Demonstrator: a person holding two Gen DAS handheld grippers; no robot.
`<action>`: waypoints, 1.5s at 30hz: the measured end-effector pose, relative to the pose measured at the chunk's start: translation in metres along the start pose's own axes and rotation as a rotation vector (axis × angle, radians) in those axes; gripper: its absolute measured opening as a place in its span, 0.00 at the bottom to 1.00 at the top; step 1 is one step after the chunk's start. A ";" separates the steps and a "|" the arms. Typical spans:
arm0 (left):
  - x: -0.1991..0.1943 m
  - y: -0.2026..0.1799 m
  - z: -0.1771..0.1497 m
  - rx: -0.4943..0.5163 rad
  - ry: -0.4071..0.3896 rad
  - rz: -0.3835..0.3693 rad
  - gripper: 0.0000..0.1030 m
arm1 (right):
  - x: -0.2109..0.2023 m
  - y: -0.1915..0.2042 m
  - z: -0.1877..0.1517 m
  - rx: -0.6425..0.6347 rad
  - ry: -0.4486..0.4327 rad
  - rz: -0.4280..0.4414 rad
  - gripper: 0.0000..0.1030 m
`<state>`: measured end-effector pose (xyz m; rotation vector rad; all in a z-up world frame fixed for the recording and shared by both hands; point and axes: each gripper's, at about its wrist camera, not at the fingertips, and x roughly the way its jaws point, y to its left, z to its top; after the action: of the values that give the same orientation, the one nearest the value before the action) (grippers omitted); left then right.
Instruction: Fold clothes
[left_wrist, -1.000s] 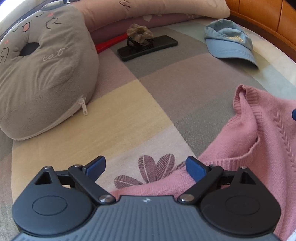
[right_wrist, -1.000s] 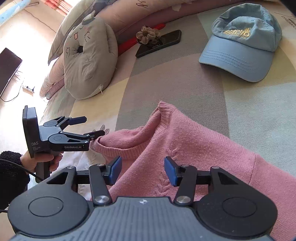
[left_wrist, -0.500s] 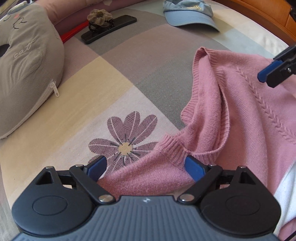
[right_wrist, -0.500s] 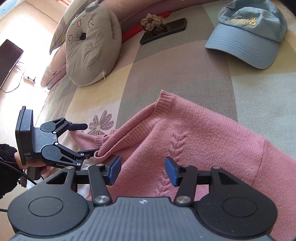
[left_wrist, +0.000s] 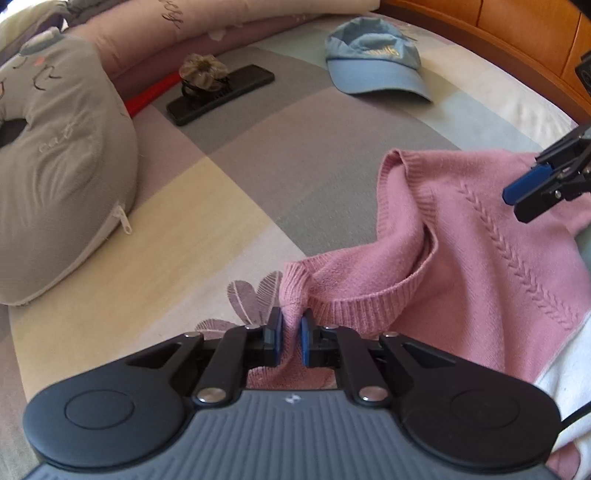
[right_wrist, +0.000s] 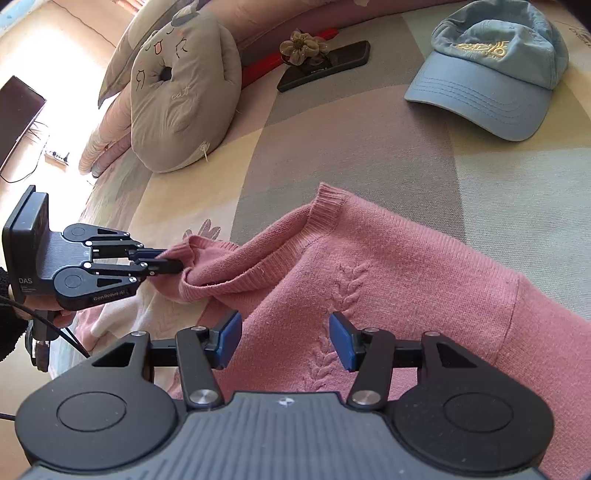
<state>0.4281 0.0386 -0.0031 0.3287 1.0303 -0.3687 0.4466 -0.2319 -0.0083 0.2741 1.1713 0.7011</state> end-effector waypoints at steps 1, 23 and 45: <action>-0.001 0.004 0.004 -0.023 -0.026 0.022 0.07 | -0.002 -0.002 0.002 0.001 -0.007 -0.006 0.57; 0.023 0.008 -0.034 -0.134 0.065 0.037 0.07 | 0.058 -0.027 0.056 -0.351 0.009 -0.221 0.60; 0.029 0.014 -0.036 -0.171 0.055 0.028 0.07 | 0.060 -0.004 0.034 -0.491 0.063 -0.192 0.46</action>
<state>0.4207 0.0624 -0.0443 0.2002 1.1023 -0.2453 0.4915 -0.1914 -0.0421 -0.2709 1.0308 0.8060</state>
